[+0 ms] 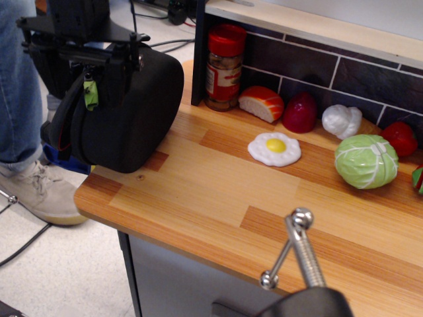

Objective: Zip zipper bag

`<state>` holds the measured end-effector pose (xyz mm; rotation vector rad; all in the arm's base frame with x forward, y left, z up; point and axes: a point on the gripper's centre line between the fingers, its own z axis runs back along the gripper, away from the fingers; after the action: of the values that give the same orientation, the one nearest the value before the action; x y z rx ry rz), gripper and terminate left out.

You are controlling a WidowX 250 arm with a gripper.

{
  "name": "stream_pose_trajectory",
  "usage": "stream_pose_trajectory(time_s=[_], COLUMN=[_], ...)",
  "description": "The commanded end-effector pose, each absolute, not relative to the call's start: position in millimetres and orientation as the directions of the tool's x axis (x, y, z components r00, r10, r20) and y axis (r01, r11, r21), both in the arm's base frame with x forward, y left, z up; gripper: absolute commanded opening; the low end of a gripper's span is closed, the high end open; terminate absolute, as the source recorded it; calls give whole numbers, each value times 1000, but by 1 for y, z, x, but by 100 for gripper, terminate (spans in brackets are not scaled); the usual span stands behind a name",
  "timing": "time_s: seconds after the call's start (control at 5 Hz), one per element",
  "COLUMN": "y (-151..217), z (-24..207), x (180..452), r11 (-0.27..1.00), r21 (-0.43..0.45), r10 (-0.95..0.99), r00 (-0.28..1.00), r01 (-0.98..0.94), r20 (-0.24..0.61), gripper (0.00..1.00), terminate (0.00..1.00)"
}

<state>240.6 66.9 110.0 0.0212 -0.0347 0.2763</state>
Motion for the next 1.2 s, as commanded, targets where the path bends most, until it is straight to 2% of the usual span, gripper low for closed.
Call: stream_pose_trajectory(time_s=[0.0,0.2,0.6,0.8,1.0], y=[60,61,67,76,91], z=[112,106,109,112,109], x=[241,246,249,236,211], r11=[968,957,953,963,977], r21=[32,27,41,58,97], r10=[242,282,292,258,187], r00=[963,951,947,960,982], r01=[-248,-288,-300,-265,-188], r20=[115,129,132,109,22], gripper=[100,0,0,0,0], terminate=[0,0,0,0,0])
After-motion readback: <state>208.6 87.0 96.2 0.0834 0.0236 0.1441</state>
